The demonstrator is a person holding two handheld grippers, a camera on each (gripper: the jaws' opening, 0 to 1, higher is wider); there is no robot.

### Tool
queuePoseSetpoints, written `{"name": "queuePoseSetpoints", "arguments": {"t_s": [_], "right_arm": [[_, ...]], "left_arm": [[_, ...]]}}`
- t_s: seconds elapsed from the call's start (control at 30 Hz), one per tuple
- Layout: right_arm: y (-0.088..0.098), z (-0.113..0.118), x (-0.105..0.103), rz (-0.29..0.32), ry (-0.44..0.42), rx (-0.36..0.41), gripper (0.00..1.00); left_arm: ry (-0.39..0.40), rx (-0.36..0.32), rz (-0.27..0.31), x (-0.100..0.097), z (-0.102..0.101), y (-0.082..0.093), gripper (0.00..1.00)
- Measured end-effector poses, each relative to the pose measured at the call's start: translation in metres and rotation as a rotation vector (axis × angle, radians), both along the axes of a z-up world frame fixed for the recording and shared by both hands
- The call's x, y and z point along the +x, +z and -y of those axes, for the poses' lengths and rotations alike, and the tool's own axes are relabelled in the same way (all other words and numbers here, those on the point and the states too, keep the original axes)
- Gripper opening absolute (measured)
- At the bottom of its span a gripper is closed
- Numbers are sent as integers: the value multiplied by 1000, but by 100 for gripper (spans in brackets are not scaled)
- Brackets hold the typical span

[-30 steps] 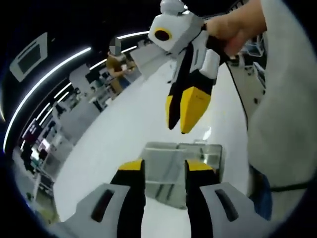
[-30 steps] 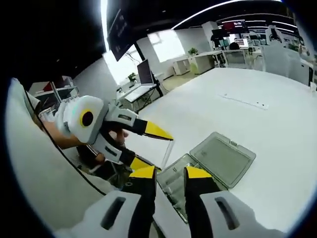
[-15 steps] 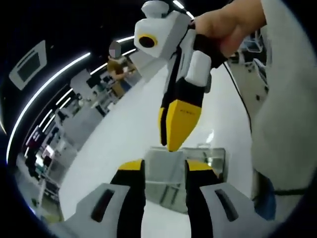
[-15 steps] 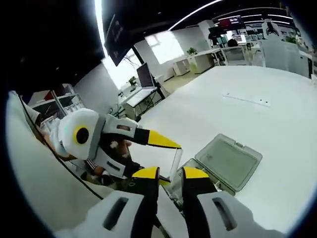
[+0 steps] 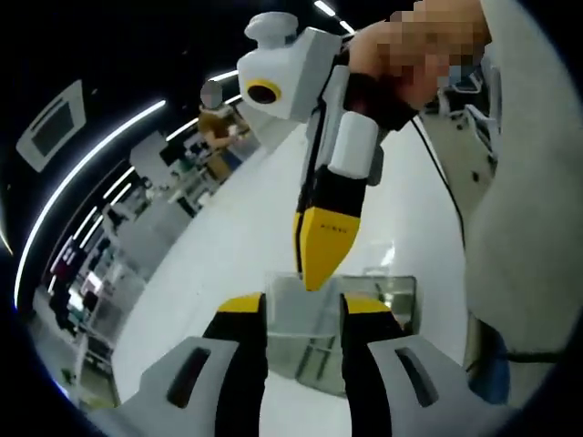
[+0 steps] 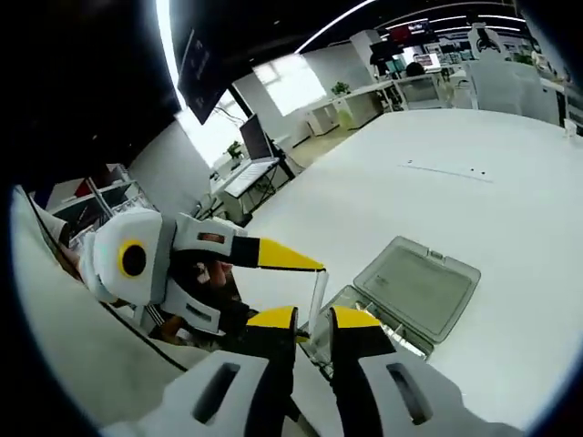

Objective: Insert the divider into the dual guide fixture by aligning both edges with the guide slots and pushing it downward to the bottom, including one-sided entry, uneven engagement, binding, and posture correction.

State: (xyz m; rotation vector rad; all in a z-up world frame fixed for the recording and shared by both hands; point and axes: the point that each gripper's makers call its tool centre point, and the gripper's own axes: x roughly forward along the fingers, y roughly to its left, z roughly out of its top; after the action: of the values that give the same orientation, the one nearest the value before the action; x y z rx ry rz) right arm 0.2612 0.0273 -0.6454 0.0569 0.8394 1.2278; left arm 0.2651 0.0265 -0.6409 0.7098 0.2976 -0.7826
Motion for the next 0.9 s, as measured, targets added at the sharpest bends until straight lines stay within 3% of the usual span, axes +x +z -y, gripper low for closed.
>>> {"name": "queuePoseSetpoints", "arguments": {"t_s": [0.9], "right_arm": [[-9,-1,-1,-38,6,-12,0]], "left_arm": [[-9,12,12,1,5,0,27]]}}
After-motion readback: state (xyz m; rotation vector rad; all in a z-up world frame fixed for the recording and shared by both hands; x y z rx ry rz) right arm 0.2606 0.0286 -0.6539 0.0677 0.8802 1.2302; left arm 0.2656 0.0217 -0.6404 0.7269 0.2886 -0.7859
